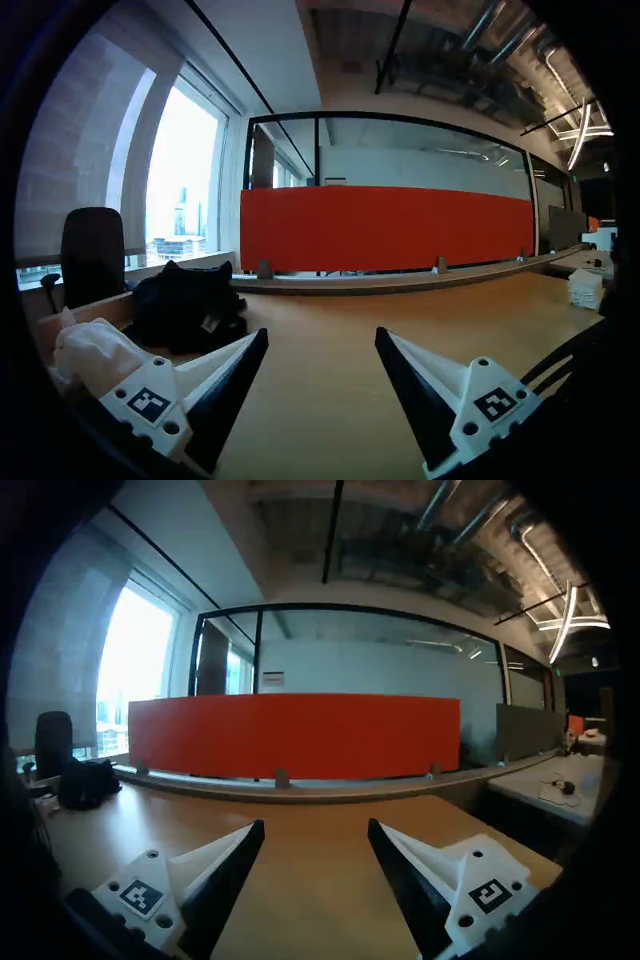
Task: Fold towel
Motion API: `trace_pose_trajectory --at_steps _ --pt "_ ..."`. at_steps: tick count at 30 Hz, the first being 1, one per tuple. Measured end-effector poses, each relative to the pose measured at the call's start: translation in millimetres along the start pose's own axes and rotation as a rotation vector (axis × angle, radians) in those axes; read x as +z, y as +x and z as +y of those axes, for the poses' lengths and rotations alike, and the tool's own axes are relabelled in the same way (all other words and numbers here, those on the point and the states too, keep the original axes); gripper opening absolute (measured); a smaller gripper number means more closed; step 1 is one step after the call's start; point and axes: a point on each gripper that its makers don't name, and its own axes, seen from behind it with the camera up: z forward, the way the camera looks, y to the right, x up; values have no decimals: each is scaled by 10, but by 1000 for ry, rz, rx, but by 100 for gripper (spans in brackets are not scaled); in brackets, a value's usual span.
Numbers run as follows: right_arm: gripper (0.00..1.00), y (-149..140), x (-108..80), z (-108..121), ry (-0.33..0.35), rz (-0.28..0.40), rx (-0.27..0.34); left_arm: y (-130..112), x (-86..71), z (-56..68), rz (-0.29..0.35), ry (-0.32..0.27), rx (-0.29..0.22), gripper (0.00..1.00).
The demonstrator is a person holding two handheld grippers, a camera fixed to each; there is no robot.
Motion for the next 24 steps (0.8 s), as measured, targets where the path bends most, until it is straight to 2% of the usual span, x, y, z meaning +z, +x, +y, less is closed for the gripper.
trace_pose_trajectory --at_steps 5,14,24 --pt "100 -216 -14 3 12 -4 4 -1 5 -1 0 0 0 99" --pt "100 -491 -65 79 -5 -14 20 -3 3 0 0 0 0 100" --pt "100 -574 -22 33 14 -16 70 -7 2 5 0 0 0 99"
